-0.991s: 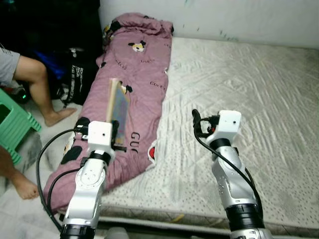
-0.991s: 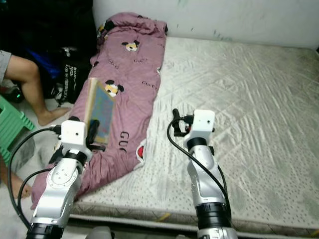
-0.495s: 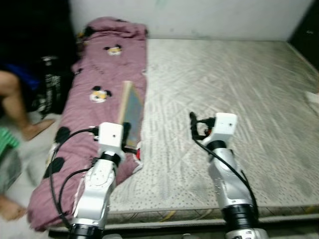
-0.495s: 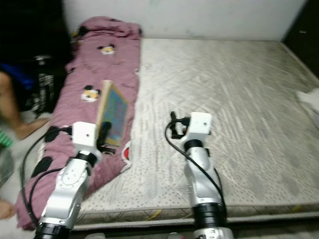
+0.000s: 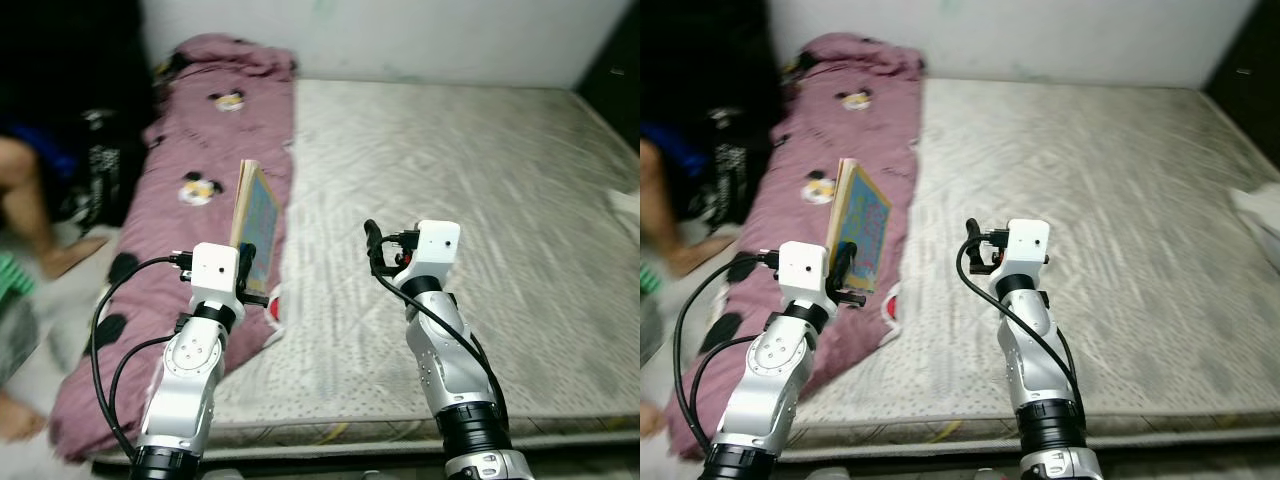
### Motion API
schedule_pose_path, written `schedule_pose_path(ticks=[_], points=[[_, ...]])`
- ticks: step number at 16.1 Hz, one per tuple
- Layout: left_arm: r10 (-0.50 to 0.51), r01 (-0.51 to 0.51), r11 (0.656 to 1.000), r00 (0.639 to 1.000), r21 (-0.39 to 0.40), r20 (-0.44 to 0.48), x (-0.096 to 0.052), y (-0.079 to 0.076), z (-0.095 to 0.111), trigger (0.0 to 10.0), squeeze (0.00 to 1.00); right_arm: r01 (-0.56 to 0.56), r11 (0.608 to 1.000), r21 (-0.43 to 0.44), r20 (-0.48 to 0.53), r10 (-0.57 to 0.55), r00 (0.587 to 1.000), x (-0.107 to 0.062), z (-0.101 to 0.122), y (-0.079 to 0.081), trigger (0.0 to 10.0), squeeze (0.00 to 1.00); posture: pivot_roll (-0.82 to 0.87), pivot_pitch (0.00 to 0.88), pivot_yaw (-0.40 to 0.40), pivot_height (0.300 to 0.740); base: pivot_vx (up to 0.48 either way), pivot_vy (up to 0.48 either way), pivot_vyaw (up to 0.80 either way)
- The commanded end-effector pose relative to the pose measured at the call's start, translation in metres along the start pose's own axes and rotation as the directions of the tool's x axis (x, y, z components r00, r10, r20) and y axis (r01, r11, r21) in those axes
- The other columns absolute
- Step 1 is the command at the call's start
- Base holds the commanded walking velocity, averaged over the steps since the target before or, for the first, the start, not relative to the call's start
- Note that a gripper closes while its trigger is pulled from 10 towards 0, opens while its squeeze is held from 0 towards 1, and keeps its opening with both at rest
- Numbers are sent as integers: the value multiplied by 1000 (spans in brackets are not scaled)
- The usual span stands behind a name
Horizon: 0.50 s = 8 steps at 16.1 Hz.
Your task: Clean up the room
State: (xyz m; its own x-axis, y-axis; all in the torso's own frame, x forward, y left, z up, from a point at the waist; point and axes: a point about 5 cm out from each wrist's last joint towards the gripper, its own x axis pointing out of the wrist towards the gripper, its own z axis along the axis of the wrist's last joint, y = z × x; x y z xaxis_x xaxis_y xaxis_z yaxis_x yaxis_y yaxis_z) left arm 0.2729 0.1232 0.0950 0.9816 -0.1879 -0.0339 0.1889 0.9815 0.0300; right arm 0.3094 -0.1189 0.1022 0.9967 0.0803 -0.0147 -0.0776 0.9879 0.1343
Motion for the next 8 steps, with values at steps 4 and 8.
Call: schedule_pose_path(ticks=[4, 8], points=[[-10, 10, 1000, 999, 5, 32, 3, -3, 7, 10000, 0, -20, 1000, -3, 12, 20, 1000, 2, 2, 3, 10000, 0, 38, 0, -19, 740, 0, -280, -233], [-9, 9, 1000, 999, 3, 32, 3, -3, 7, 10000, 0, -26, 1000, -8, 8, 26, 1000, 2, 2, 3, 10000, 0, 40, 0, -22, 740, 0, -276, 0]])
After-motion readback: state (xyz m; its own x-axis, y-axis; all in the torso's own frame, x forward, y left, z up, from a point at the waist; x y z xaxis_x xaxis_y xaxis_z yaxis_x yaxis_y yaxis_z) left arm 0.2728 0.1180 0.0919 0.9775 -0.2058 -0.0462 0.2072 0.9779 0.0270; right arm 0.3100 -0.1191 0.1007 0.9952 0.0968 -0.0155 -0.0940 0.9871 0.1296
